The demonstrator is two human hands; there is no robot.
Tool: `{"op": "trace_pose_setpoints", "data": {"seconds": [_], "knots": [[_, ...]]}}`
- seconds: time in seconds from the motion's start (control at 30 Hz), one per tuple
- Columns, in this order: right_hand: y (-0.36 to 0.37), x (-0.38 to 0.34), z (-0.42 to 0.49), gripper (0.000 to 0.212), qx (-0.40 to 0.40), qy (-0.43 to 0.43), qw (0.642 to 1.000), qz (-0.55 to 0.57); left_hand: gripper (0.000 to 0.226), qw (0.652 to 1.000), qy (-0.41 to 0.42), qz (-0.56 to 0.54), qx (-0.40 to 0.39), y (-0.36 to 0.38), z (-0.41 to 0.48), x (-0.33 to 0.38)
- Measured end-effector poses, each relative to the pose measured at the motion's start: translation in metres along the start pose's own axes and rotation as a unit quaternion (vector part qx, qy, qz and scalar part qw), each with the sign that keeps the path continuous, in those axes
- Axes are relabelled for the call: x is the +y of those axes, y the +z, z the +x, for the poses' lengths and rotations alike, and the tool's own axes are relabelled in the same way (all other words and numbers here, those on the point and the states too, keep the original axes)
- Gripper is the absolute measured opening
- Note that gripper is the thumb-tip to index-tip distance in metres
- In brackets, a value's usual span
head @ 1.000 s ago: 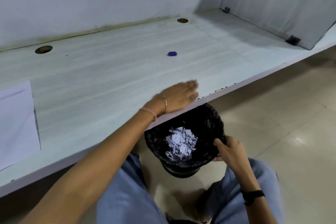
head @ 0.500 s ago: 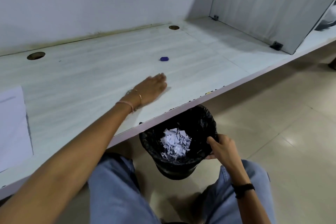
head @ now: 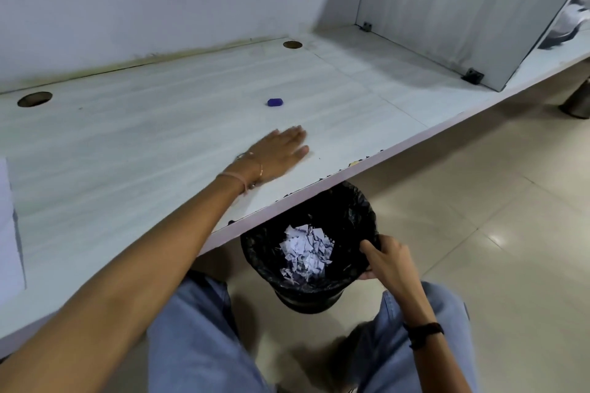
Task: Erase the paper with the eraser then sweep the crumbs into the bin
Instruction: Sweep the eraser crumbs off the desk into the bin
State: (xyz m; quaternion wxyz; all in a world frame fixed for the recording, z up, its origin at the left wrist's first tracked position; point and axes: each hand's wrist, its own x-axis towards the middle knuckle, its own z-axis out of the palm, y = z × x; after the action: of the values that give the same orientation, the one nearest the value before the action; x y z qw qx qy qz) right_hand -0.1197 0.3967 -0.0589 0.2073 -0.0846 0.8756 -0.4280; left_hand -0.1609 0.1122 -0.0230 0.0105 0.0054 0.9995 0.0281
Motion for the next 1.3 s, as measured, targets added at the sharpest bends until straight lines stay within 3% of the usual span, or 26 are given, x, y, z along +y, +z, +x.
{"op": "trace_pose_setpoints", "data": {"seconds": [0.13,0.23,0.27,0.33,0.43,0.47,0.53,0.6,0.67,0.77,0.83,0.87,0.93,1.0,1.1,1.2,1.3], "knots": [[-0.001,0.001,0.003,0.022,0.005,0.008,1.0,0.016,0.059,0.986,0.164,-0.002,-0.032,0.003,-0.021,0.068],[-0.005,0.003,0.004,0.023,0.015,0.018,0.999,0.026,0.061,0.964,0.252,-0.084,-0.032,-0.001,-0.052,0.087],[-0.007,0.002,0.005,0.023,0.016,0.019,0.999,0.026,0.062,0.965,0.242,-0.103,-0.008,-0.006,-0.051,0.079],[-0.009,0.001,0.005,0.024,0.016,0.015,1.0,0.02,0.064,0.983,0.146,-0.107,0.022,-0.015,-0.033,0.051],[-0.008,-0.001,0.006,0.024,0.019,0.008,1.0,0.013,0.065,0.999,-0.012,-0.045,-0.028,-0.014,-0.007,0.013],[-0.007,-0.001,0.006,0.023,0.02,0.005,1.0,0.011,0.068,0.999,-0.007,-0.005,-0.041,-0.009,-0.005,0.016],[-0.006,-0.002,0.007,0.022,0.017,0.002,1.0,0.009,0.072,0.994,0.087,0.03,-0.053,-0.001,-0.013,0.04],[-0.007,-0.003,0.008,0.021,0.013,0.003,1.0,0.011,0.071,0.978,0.197,-0.012,-0.069,0.001,-0.029,0.067],[-0.009,-0.002,0.01,0.022,0.011,0.007,1.0,0.015,0.069,0.971,0.227,-0.05,-0.056,-0.006,-0.033,0.068],[-0.01,0.001,0.01,0.021,0.007,0.008,1.0,0.012,0.072,0.996,0.076,-0.046,0.001,-0.013,-0.019,0.032],[-0.01,0.003,0.01,0.021,0.005,0.009,1.0,0.013,0.071,0.998,-0.043,-0.04,-0.019,-0.01,-0.011,0.004],[-0.01,0.003,0.01,0.021,0.004,0.009,1.0,0.012,0.071,0.997,-0.065,-0.028,-0.033,-0.006,-0.01,-0.001],[-0.009,0.004,0.011,0.021,0.004,0.005,1.0,0.008,0.075,0.999,-0.021,0.0,-0.037,0.001,-0.011,0.01],[-0.007,0.004,0.011,0.021,0.001,0.003,1.0,0.004,0.077,0.996,0.078,0.008,-0.035,0.004,-0.019,0.043],[-0.005,0.003,0.012,0.022,0.0,0.001,1.0,-0.007,0.066,0.98,0.192,-0.044,-0.04,0.009,-0.042,0.089],[-0.005,0.001,0.012,0.02,-0.004,0.0,1.0,-0.008,0.064,0.979,0.163,-0.12,0.016,0.003,-0.065,0.082],[-0.004,-0.002,0.013,0.025,-0.012,-0.01,1.0,-0.022,0.078,0.989,-0.005,-0.115,0.095,-0.007,-0.089,0.023]]}}
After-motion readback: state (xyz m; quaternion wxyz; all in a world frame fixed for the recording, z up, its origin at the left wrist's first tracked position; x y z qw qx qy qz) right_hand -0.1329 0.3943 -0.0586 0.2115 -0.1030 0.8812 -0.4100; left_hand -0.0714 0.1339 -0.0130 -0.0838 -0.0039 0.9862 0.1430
